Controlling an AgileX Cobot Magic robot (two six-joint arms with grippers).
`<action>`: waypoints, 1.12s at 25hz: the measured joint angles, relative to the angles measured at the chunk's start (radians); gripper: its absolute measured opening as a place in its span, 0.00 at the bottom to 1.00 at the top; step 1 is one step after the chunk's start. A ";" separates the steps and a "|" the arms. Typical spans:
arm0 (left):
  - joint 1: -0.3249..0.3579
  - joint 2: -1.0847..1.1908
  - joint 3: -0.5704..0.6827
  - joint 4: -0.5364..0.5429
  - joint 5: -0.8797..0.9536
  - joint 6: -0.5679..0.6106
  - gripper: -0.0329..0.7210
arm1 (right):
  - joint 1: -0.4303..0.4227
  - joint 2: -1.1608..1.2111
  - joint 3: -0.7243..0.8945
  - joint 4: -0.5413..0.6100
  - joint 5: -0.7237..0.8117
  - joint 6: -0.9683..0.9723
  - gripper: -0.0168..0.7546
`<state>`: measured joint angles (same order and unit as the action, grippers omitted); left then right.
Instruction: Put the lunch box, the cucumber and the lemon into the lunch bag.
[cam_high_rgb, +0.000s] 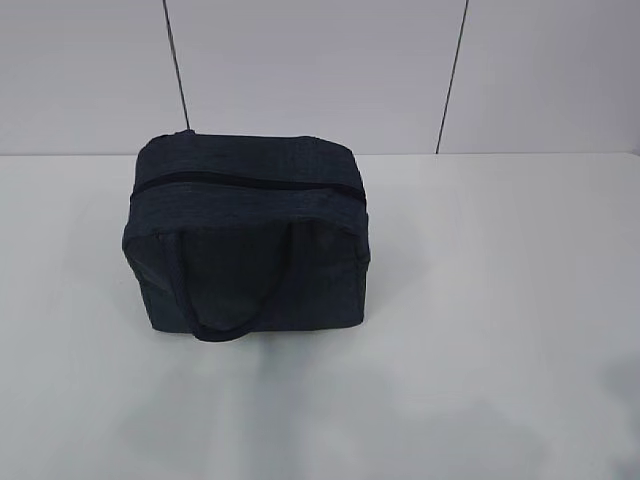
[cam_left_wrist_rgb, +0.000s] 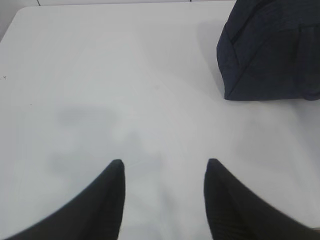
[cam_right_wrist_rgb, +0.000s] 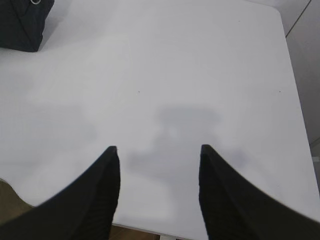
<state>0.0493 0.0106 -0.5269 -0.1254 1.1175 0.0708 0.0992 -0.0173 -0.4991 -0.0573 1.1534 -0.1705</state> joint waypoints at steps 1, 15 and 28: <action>-0.002 0.000 0.000 -0.004 0.000 0.000 0.54 | 0.000 0.000 0.000 0.000 0.000 0.000 0.53; -0.155 0.000 0.000 -0.008 0.000 0.002 0.54 | 0.000 0.000 0.000 0.000 0.000 0.000 0.53; -0.155 0.000 0.000 -0.008 0.000 0.002 0.54 | 0.000 0.000 0.000 0.000 0.000 0.000 0.53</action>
<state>-0.1060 0.0106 -0.5269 -0.1337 1.1175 0.0731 0.0992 -0.0173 -0.4991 -0.0573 1.1534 -0.1705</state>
